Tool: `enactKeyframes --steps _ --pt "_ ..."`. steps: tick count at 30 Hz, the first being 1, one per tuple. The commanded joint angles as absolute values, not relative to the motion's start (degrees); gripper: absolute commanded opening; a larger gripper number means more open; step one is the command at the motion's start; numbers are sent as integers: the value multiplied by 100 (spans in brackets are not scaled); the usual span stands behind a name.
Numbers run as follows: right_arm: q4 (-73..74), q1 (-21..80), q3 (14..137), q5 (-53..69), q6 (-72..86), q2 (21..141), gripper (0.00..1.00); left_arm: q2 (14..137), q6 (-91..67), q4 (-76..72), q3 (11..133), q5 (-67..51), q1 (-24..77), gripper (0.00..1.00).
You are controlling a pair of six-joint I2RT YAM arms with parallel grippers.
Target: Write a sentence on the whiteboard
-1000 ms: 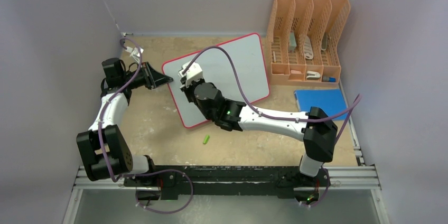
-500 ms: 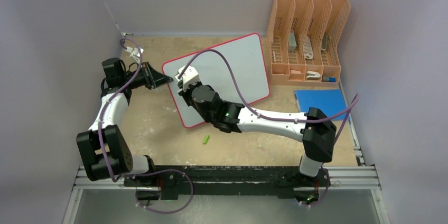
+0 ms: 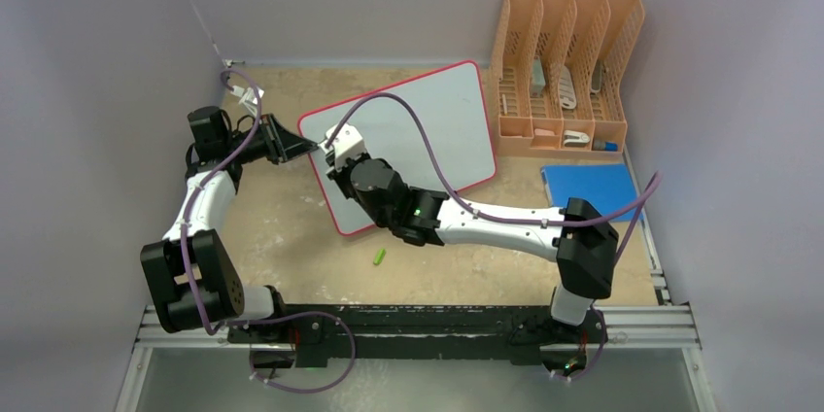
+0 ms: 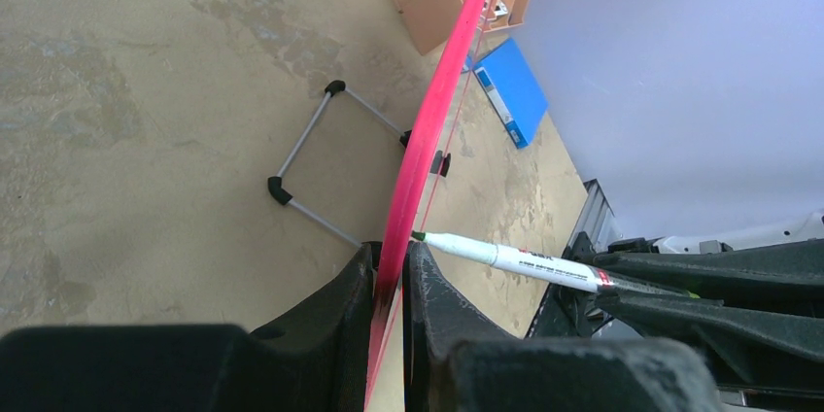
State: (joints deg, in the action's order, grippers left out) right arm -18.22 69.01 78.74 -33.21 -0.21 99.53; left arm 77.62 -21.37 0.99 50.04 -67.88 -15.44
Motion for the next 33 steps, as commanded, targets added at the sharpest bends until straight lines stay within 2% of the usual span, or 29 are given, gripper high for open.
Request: enactKeyframes --steps 1,33 --pt "-1702 6941 7886 -3236 -45 9846 0 7735 -1951 303 5083 -6583 -1389 0" --pt "-966 6960 7583 -3689 96 9519 0 7735 -1925 336 5089 -6584 -1371 0"
